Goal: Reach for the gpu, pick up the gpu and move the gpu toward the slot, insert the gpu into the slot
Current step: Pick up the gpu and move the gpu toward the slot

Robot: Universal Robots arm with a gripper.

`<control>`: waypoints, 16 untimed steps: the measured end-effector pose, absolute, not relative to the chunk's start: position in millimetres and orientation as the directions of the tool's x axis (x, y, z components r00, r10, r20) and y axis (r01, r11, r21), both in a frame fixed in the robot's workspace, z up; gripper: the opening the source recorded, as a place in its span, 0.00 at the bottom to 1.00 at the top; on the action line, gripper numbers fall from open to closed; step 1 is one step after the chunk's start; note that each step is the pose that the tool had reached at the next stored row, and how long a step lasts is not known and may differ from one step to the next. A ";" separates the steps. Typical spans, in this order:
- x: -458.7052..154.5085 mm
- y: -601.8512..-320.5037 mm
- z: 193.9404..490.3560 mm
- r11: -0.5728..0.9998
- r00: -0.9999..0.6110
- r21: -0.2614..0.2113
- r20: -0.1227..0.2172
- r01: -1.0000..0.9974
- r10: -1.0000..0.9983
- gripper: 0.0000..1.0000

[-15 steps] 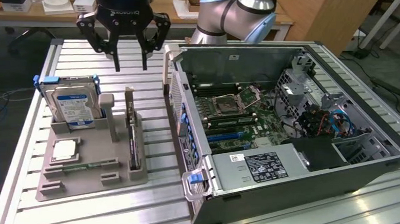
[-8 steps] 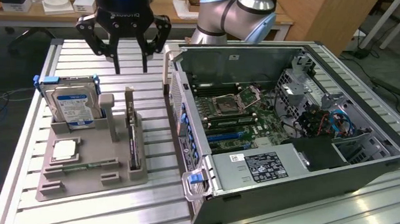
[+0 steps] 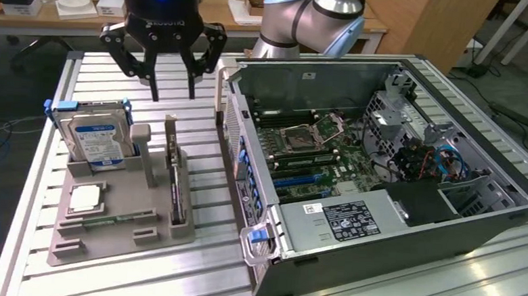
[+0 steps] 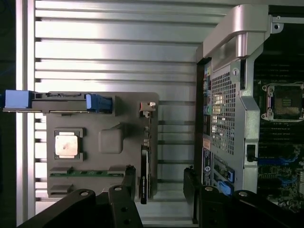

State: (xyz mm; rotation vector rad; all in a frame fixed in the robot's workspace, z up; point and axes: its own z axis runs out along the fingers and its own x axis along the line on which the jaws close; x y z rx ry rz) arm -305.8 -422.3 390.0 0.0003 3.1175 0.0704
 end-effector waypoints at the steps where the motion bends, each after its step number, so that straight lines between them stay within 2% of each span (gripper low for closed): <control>1: -305.8 -423.2 389.9 0.999 -1.000 0.045 -0.023 0.000 0.001 0.53; 16: -305.8 -430.2 386.7 0.999 -1.000 0.045 -0.023 0.000 0.001 0.53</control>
